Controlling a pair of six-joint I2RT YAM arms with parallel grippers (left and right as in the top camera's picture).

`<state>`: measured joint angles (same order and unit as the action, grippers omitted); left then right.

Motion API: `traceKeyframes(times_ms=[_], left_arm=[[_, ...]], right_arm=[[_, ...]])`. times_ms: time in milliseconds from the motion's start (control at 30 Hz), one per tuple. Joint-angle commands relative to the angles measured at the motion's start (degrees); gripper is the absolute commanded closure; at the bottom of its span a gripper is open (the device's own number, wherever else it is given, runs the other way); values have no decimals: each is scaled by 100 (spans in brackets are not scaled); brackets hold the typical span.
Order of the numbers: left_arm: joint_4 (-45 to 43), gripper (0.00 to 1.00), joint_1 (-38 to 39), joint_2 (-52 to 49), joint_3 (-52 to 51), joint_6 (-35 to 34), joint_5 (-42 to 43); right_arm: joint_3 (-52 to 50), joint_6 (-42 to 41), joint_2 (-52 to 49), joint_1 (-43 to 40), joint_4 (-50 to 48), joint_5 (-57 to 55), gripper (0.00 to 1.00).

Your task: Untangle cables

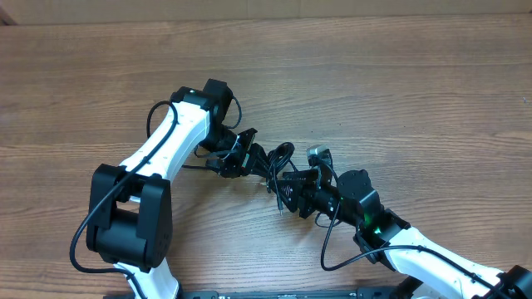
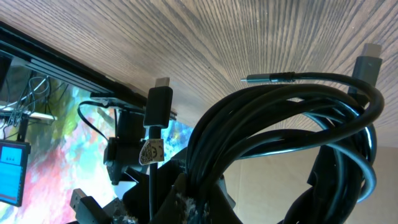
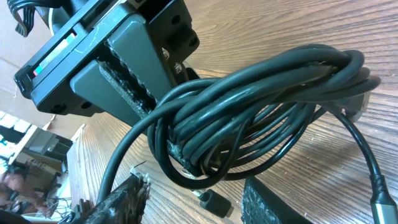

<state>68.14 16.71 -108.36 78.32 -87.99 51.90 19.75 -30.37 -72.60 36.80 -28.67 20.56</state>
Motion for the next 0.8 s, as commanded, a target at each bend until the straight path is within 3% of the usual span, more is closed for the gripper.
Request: traceKeyframes(times_ms=[0, 233, 433, 533, 633, 767], left_arm=[[20, 96, 37, 164, 59, -76, 155], [22, 96, 195, 164, 59, -66, 175], [20, 96, 321, 164, 59, 105, 376], [17, 96, 319, 164, 59, 125, 472], [-44, 96, 302, 164, 59, 216, 367], [-459, 96, 142, 164, 59, 686, -125]], right_arm=[[11, 48, -17, 17, -48, 2, 51], [11, 46, -20, 17, -474, -116, 55], [11, 46, -20, 17, -529, -208, 66], [11, 48, -20, 15, -415, -216, 75], [11, 46, -17, 7, -282, -258, 96], [11, 0, -17, -13, -101, -175, 96]])
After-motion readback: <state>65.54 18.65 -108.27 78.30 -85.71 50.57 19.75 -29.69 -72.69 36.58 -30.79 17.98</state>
